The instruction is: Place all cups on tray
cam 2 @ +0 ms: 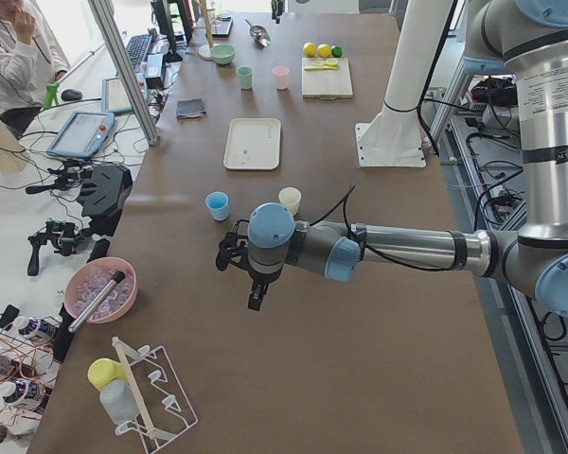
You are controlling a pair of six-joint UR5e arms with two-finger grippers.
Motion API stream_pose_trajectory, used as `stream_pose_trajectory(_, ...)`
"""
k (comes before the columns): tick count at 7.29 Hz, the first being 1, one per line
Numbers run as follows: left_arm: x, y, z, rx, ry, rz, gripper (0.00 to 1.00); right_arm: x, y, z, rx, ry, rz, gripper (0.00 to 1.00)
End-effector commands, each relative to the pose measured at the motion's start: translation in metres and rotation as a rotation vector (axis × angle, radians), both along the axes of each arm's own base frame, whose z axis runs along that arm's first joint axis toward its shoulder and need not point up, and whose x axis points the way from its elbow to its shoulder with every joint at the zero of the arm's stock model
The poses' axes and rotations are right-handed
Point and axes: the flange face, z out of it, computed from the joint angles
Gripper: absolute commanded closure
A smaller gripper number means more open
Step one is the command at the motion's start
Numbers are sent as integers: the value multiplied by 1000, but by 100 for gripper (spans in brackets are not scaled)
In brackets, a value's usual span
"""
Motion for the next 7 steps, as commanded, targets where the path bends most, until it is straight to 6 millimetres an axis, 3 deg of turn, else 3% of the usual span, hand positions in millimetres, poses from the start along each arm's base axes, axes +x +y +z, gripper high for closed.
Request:
stream_pose_trajectory(1, 2, 9, 1, 26, 7, -9, 1, -27, -6, -32, -79, -62, 25, 0)
stream_pose_trajectory(3, 2, 9, 8, 9, 8, -12, 1, -96, -6, -118, -149, -67, 63, 0)
stream_pose_trajectory(4, 2, 9, 8, -14, 15, -31, 1, -135, 2, -151, -172, -59, 67, 1)
stream_pose_trajectory(6, 3, 8, 4, -23, 26, -58, 2, -213, 4, -203, -209, -62, 69, 3)
stream_pose_trajectory(7, 3, 7, 2, -20, 28, -58, 2, -244, 6, -208, -211, -41, 75, 5)
